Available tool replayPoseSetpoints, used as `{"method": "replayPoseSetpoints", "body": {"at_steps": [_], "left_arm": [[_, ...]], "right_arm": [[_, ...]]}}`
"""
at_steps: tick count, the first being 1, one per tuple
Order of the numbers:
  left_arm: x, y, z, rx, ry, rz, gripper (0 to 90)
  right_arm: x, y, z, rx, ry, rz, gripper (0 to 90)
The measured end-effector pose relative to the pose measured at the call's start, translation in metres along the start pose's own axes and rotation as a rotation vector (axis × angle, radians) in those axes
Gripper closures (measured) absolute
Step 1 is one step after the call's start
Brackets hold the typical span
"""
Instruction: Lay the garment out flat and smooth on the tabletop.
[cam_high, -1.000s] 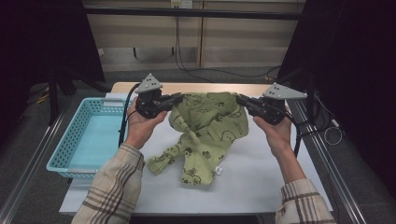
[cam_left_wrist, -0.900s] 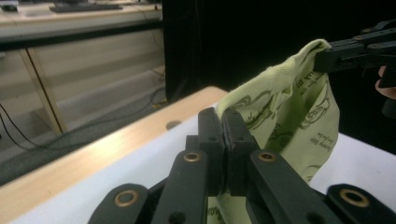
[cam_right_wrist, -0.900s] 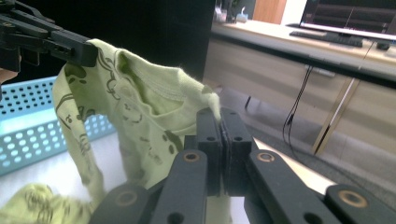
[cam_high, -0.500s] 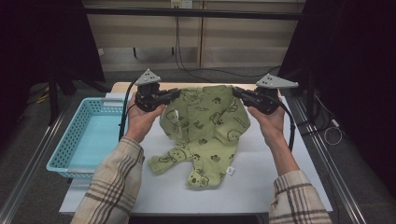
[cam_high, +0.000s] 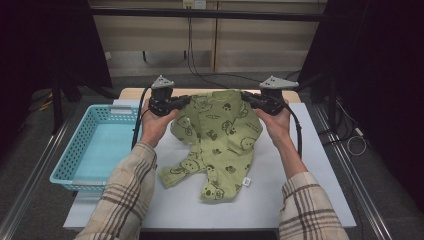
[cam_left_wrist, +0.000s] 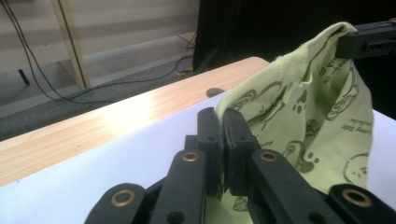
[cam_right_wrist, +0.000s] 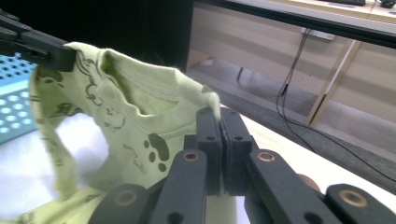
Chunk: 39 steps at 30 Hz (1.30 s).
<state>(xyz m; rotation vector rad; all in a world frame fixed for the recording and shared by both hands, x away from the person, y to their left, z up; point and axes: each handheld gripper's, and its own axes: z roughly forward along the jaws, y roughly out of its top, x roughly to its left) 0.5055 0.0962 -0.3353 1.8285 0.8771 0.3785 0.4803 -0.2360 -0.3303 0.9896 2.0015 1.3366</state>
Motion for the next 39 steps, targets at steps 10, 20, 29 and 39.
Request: {"method": "replayPoseSetpoints", "body": {"at_steps": [10, 20, 29, 39], "left_arm": [[0.010, -0.011, 0.019, 0.022, 0.081, -0.001, 61.4], [0.011, -0.027, 0.015, 0.025, 0.084, -0.025, 33.3], [-0.004, -0.045, 0.004, 0.046, 0.046, -0.012, 12.7], [-0.027, -0.070, -0.020, 0.024, -0.018, 0.005, 3.4]], "right_arm": [[-0.012, -0.019, 0.036, 0.073, -0.085, 0.022, 66.2], [-0.015, -0.033, 0.024, 0.066, -0.109, 0.054, 42.5], [-0.002, -0.051, -0.003, 0.080, -0.029, 0.056, 32.5], [0.028, -0.083, -0.013, 0.166, 0.057, 0.001, 47.2]]}}
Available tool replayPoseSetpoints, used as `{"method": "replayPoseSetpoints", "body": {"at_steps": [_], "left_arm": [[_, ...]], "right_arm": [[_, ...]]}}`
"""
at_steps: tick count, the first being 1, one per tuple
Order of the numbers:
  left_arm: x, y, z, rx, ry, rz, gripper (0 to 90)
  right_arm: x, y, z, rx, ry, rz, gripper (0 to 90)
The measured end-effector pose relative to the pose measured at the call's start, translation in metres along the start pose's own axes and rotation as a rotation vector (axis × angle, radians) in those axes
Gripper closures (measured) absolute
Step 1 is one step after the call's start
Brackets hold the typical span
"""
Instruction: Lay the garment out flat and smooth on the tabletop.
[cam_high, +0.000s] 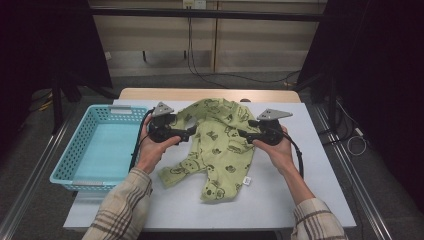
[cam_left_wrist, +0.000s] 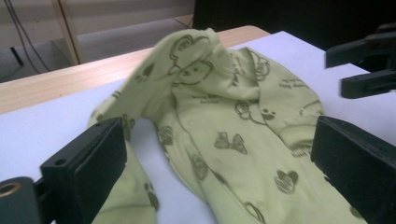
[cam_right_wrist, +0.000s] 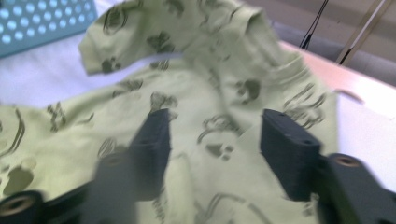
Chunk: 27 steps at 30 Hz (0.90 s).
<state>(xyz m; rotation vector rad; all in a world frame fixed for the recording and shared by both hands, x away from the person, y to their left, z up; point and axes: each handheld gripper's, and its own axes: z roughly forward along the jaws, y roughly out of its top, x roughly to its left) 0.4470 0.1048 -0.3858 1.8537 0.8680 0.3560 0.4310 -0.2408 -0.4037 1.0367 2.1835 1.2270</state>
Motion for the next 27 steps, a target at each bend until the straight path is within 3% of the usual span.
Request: {"method": "replayPoseSetpoints", "body": {"at_steps": [5, 9, 10, 11, 21, 25, 27], "left_arm": [[-0.005, -0.017, -0.010, -0.015, -0.013, -0.015, 3.4], [-0.011, -0.028, -0.014, 0.013, -0.017, 0.024, 3.8], [-0.012, -0.028, -0.014, 0.027, -0.009, 0.049, 3.9], [-0.013, -0.029, -0.014, 0.007, -0.013, 0.034, 4.0], [-0.015, -0.036, -0.013, 0.032, -0.011, 0.048, 5.0], [-0.013, -0.040, -0.011, 0.038, -0.003, 0.042, 4.8], [-0.013, -0.043, -0.010, 0.043, -0.001, 0.041, 4.7]], "right_arm": [[0.009, -0.016, 0.011, 0.036, 0.008, -0.012, 60.1], [0.016, -0.023, 0.019, 0.064, 0.035, -0.027, 65.8], [0.018, -0.025, 0.022, 0.078, 0.040, -0.034, 65.9], [0.019, -0.027, 0.024, 0.088, 0.040, -0.041, 65.9], [0.021, -0.042, 0.040, 0.167, 0.001, -0.069, 55.6], [0.020, -0.043, 0.040, 0.162, -0.008, -0.071, 58.8], [0.021, -0.043, 0.040, 0.165, -0.031, -0.080, 65.2]]}}
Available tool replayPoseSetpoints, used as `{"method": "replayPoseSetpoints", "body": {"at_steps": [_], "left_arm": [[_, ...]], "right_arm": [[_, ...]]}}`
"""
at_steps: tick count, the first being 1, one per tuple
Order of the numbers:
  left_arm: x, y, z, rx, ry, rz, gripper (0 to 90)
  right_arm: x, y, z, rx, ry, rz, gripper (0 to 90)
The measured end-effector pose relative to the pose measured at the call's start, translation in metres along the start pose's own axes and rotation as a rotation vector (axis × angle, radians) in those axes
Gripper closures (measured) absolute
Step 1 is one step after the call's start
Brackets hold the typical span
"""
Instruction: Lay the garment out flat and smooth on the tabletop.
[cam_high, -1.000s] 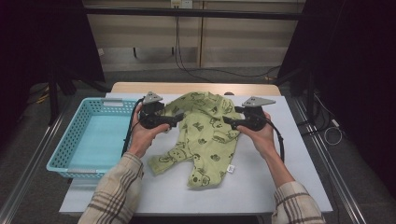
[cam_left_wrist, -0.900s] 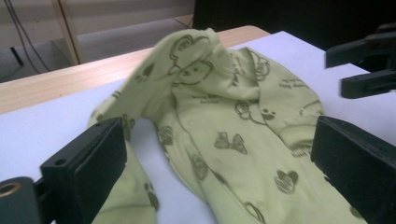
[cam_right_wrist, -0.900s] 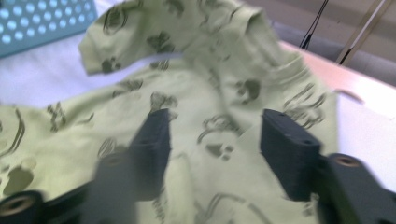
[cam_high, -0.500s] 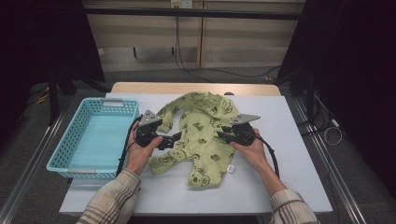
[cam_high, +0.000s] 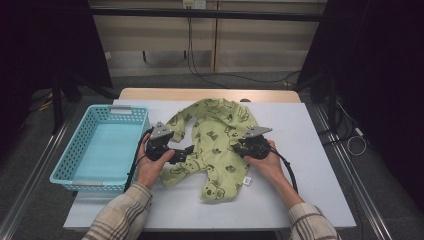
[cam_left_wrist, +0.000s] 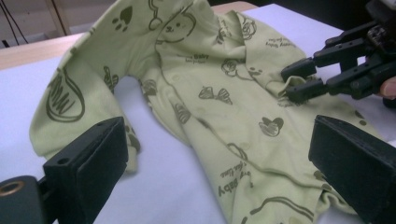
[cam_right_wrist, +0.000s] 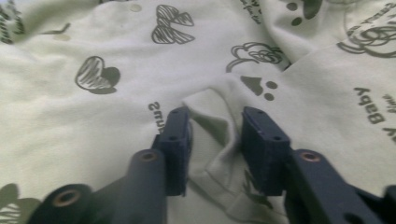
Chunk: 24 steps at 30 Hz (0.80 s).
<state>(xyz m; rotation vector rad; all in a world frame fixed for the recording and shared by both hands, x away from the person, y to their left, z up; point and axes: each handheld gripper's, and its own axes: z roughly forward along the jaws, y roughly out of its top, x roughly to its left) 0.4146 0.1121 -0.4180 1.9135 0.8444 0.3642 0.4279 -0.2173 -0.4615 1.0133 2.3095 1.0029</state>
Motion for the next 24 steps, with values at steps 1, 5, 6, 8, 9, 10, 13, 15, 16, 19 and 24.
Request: {"method": "replayPoseSetpoints", "body": {"at_steps": [1, 5, 6, 8, 9, 10, 13, 15, 16, 19, 24], "left_arm": [[-0.001, -0.001, 0.001, 0.005, 0.005, -0.001, 4.9], [-0.002, 0.000, -0.002, 0.011, 0.009, 0.022, 5.6], [-0.002, 0.000, -0.003, 0.000, 0.001, 0.021, 5.6], [-0.004, 0.000, -0.005, -0.003, -0.004, 0.022, 5.4], [-0.005, 0.000, -0.005, -0.006, -0.011, 0.020, 5.2], [-0.006, -0.001, -0.005, -0.004, -0.018, 0.030, 5.3], [-0.010, -0.001, -0.009, -0.002, -0.027, 0.045, 5.2], [-0.012, -0.001, -0.012, -0.012, -0.027, 0.039, 5.2], [-0.012, -0.001, -0.015, -0.025, -0.021, 0.037, 5.2], [-0.013, -0.002, -0.021, -0.024, -0.015, 0.039, 5.1], [-0.015, -0.007, -0.028, -0.034, -0.017, 0.035, 5.3]], "right_arm": [[0.000, 0.001, 0.000, 0.004, -0.006, -0.004, 68.4], [-0.003, 0.001, -0.002, 0.004, -0.012, 0.009, 81.4], [-0.005, 0.001, -0.002, -0.003, -0.014, 0.008, 85.0], [-0.006, 0.001, -0.005, -0.010, 0.002, 0.026, 87.4], [-0.006, 0.002, -0.005, -0.018, 0.003, 0.026, 87.8], [-0.007, 0.002, -0.007, -0.019, 0.005, 0.034, 88.0], [-0.011, 0.004, -0.013, -0.055, 0.007, 0.057, 88.2], [-0.014, 0.007, -0.020, -0.089, 0.006, 0.078, 88.3], [-0.016, 0.008, -0.023, -0.104, 0.004, 0.090, 88.3], [-0.023, 0.011, -0.035, -0.150, 0.006, 0.129, 88.3], [-0.033, 0.014, -0.051, -0.213, -0.019, 0.186, 88.5]]}}
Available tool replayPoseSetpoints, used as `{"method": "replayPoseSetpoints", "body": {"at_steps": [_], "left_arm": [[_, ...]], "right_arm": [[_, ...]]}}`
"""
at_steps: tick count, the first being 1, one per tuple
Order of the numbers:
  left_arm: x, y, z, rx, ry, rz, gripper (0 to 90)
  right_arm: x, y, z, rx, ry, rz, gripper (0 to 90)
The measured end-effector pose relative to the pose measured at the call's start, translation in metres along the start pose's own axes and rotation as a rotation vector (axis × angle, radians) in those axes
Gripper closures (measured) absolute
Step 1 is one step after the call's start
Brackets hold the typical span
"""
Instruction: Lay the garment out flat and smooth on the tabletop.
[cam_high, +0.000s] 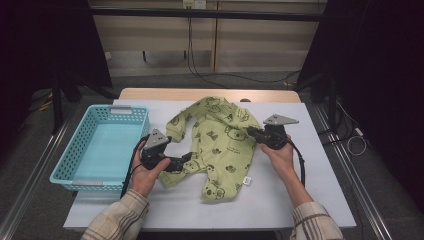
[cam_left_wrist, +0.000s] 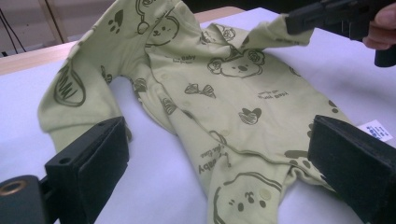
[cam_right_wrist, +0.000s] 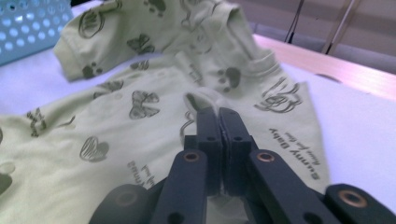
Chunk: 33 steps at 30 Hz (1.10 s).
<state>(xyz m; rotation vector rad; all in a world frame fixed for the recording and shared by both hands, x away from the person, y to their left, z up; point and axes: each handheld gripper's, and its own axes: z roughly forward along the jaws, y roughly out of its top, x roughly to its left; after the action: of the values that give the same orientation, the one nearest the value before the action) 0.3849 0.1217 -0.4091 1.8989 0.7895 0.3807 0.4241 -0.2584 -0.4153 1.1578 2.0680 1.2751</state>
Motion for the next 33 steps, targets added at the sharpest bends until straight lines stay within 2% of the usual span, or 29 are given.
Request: {"method": "replayPoseSetpoints", "body": {"at_steps": [8, 11, 14, 16, 19, 26, 28, 29, 30, 33], "left_arm": [[-0.007, -0.004, -0.003, 0.009, -0.015, 0.019, 5.4], [-0.008, -0.006, -0.004, 0.013, -0.016, 0.026, 5.4], [-0.009, -0.008, -0.002, 0.016, -0.015, 0.020, 5.4], [-0.007, -0.008, -0.002, 0.025, -0.017, 0.031, 5.4], [-0.008, -0.009, -0.001, 0.016, -0.020, 0.019, 5.4], [-0.006, -0.009, -0.001, 0.022, -0.013, 0.021, 5.5], [-0.006, -0.009, -0.001, 0.009, -0.011, 0.013, 5.5], [-0.005, -0.009, -0.001, 0.020, -0.007, 0.022, 5.5], [-0.006, -0.009, -0.001, 0.011, -0.010, 0.010, 5.5], [-0.006, -0.009, -0.001, 0.015, -0.012, 0.011, 5.5]], "right_arm": [[-0.011, 0.011, -0.012, -0.072, -0.023, 0.044, 88.6], [-0.015, 0.016, -0.015, -0.096, -0.033, 0.046, 88.5], [-0.018, 0.021, -0.017, -0.113, -0.054, 0.056, 88.5], [-0.021, 0.024, -0.019, -0.127, -0.064, 0.058, 88.5], [-0.026, 0.030, -0.021, -0.139, -0.084, 0.065, 88.5], [-0.039, 0.041, -0.027, -0.156, -0.132, 0.073, 88.5], [-0.043, 0.045, -0.029, -0.156, -0.145, 0.076, 88.5], [-0.045, 0.046, -0.029, -0.153, -0.155, 0.079, 88.5], [-0.047, 0.048, -0.029, -0.155, -0.167, 0.078, 88.5], [-0.055, 0.054, -0.030, -0.129, -0.211, 0.074, 88.5]]}}
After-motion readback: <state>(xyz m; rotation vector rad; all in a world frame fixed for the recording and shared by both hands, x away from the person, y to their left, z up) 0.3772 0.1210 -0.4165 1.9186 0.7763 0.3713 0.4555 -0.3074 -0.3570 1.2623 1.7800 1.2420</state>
